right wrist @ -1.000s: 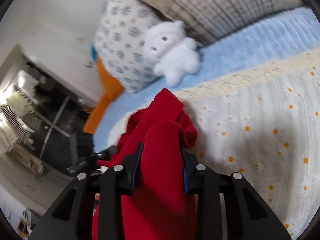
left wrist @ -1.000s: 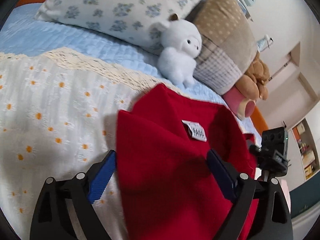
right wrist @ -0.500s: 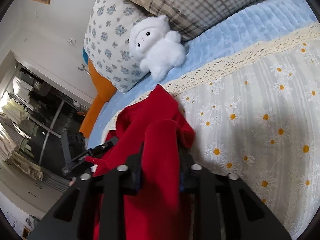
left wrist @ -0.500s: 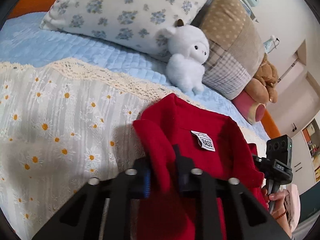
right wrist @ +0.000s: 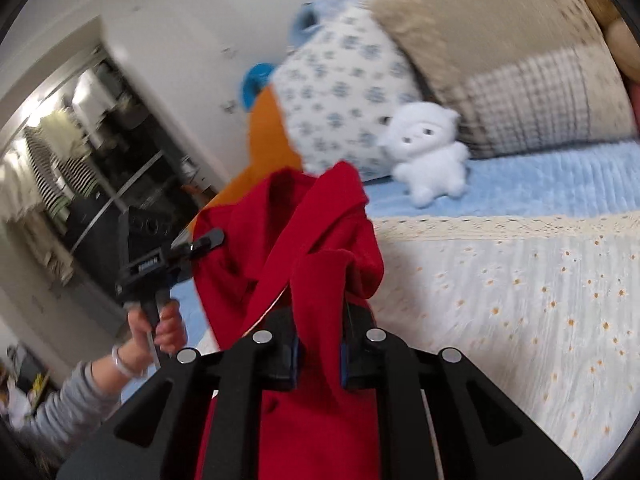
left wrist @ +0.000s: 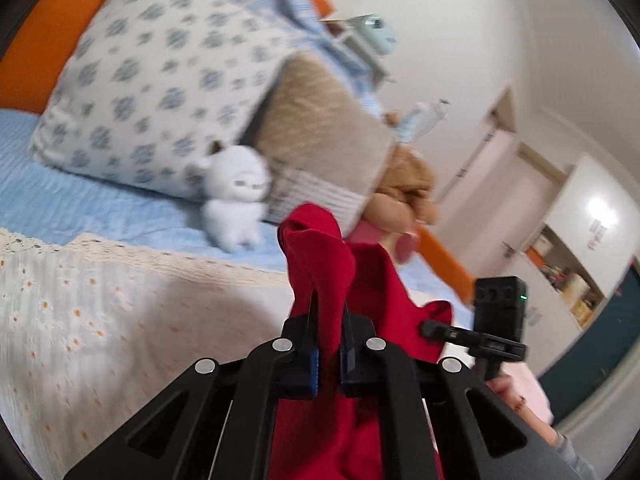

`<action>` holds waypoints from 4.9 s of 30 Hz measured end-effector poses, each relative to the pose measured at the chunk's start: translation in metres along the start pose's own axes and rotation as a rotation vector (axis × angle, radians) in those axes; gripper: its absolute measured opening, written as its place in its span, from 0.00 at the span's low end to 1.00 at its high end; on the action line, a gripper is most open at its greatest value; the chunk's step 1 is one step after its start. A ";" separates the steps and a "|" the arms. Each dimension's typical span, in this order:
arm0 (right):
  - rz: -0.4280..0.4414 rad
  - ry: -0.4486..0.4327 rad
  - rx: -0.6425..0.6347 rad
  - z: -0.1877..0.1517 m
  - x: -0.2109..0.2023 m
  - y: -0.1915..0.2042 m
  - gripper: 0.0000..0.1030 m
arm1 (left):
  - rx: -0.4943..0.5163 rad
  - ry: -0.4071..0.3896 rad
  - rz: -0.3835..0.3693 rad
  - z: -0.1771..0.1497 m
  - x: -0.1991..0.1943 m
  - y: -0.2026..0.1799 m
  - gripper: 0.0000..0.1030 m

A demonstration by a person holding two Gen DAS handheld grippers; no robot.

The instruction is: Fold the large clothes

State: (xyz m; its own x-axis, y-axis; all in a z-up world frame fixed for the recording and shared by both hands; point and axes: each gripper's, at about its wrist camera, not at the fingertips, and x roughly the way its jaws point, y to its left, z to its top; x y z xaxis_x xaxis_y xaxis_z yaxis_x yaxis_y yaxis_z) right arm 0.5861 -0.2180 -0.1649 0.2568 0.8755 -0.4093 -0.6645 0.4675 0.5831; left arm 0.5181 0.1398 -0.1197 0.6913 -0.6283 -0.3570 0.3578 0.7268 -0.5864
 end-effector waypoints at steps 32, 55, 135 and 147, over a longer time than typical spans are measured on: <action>-0.123 0.266 -0.120 -0.208 -0.121 0.110 0.95 | -0.028 0.298 0.038 -0.204 -0.162 -0.061 0.68; -0.153 0.054 0.217 -0.239 -0.062 0.053 0.22 | 0.016 0.405 0.095 -0.221 -0.068 -0.053 0.59; -0.055 0.403 0.646 -0.376 -0.105 0.196 0.82 | -0.483 0.599 0.149 -0.381 -0.234 -0.109 0.88; 0.117 0.369 0.736 -0.362 -0.122 0.185 0.56 | -0.451 0.638 0.079 -0.344 -0.237 -0.133 0.86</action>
State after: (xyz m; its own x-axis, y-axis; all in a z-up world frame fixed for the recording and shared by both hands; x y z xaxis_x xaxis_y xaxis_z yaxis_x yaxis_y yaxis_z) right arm 0.1775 -0.2822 -0.2616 -0.1173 0.8872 -0.4463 -0.0108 0.4482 0.8939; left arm 0.0903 0.0970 -0.2075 0.1611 -0.7168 -0.6784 -0.0610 0.6789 -0.7317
